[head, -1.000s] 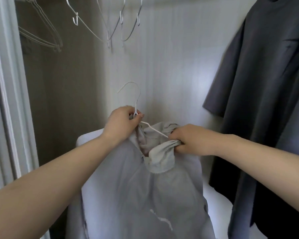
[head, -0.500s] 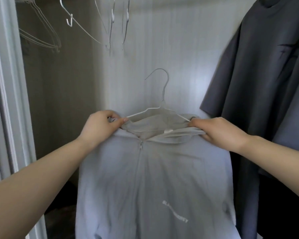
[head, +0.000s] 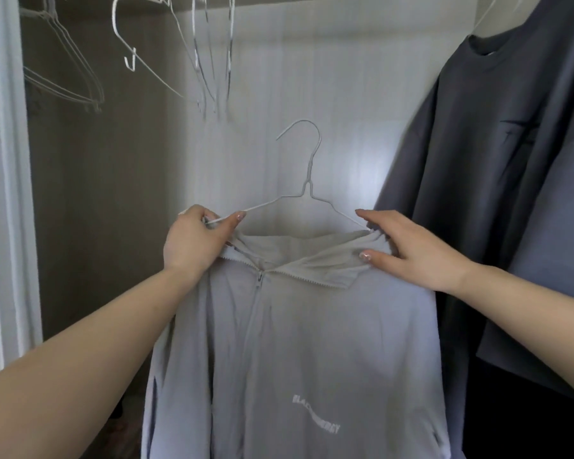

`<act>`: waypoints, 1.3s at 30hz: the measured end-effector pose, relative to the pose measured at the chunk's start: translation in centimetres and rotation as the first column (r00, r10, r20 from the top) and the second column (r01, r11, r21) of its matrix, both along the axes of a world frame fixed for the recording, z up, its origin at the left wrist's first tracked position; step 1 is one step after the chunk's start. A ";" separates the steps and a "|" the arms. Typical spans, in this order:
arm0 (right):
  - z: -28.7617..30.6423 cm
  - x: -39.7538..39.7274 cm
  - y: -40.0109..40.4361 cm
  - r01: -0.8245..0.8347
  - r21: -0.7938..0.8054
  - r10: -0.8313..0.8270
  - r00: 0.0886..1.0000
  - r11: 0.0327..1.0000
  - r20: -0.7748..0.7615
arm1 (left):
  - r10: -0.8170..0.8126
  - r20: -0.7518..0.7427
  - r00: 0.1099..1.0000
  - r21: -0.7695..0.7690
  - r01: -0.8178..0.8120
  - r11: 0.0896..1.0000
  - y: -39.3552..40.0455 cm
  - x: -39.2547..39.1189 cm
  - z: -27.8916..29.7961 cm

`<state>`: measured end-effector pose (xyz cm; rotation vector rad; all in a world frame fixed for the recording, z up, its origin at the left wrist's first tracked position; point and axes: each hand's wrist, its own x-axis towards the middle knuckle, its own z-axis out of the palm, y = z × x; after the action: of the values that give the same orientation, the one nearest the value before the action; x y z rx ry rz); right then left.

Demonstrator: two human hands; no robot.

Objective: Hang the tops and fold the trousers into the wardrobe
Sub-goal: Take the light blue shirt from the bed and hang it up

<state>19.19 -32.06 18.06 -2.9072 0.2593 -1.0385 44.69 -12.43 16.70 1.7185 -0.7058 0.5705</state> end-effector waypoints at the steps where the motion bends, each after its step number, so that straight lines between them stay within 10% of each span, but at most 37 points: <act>1: 0.5 -0.1 0.2 0.021 -0.033 -0.021 1.000 0.999 0.014 | -0.012 -0.014 1.000 -0.018 0.012 1.000 -0.6 0.0 0.5; 9: 8.1 -1.1 2.6 0.073 0.139 -0.098 0.978 0.988 0.184 | -0.300 -0.020 0.954 -0.221 0.289 0.931 -6.6 -3.6 5.9; 18: 19.3 -5.1 2.7 0.124 0.328 -0.226 0.928 0.936 0.295 | -0.797 0.001 0.604 -0.231 0.776 0.587 -12.5 -12.5 12.5; 26: 26.5 -7.4 1.4 0.054 0.363 -0.234 0.848 0.930 0.475 | -0.881 0.108 0.461 -0.086 0.887 0.454 -14.1 -19.6 18.5; 39: 34.2 -6.2 -3.1 0.199 0.370 -0.396 0.698 0.908 0.597 | -0.835 0.291 0.468 0.047 0.864 0.501 -16.0 -22.8 23.7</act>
<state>12.99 -35.19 52.21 -2.0955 0.7821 -1.8291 21.93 -28.45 40.39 0.9544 -1.5879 0.1041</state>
